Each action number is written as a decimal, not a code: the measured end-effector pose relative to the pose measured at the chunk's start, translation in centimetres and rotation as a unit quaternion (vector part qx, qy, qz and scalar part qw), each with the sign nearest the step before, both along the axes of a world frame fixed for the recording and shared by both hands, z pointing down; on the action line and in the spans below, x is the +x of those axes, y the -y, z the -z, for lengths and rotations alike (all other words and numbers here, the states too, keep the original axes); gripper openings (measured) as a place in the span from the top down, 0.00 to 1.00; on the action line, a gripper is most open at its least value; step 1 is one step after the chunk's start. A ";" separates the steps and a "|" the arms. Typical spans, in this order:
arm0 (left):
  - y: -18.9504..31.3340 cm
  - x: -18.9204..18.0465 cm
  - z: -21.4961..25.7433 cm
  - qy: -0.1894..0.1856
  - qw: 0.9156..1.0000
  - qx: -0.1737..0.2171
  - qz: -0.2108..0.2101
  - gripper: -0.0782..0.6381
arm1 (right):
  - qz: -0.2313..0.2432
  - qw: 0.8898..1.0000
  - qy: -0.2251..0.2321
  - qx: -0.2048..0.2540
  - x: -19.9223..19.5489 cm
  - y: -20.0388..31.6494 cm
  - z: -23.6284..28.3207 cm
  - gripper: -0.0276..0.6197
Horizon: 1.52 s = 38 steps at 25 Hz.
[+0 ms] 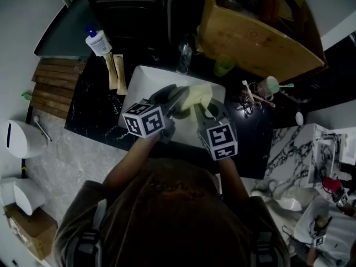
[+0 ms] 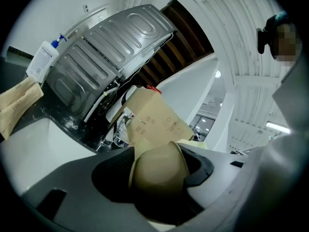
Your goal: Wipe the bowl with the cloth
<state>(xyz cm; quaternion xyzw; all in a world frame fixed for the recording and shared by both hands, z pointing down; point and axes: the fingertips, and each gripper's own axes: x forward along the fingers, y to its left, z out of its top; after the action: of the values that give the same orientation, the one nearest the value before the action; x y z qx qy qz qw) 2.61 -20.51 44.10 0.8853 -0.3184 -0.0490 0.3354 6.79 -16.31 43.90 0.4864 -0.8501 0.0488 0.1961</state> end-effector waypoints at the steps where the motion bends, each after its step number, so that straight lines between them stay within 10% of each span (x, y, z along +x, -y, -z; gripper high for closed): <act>1: -0.1 0.1 -0.1 -0.007 1.000 -0.008 -0.001 0.55 | 0.000 1.000 -0.005 0.003 0.0 0.1 0.1 0.93; 17: -0.4 0.9 -2.5 -0.104 0.983 -0.153 0.020 0.55 | 0.030 0.984 -0.172 0.033 0.2 1.9 -0.8 0.93; 38: 1.2 0.7 -2.2 -0.086 0.985 -0.147 0.036 0.55 | 0.124 0.955 -0.262 -0.055 -0.7 0.5 -4.9 0.93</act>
<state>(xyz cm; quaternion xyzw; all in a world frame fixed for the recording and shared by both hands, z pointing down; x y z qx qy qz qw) 3.31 -21.69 46.33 0.8066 -0.3239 -0.0892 0.4863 6.05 -16.81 48.83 0.3610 -0.8187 -0.0584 0.4428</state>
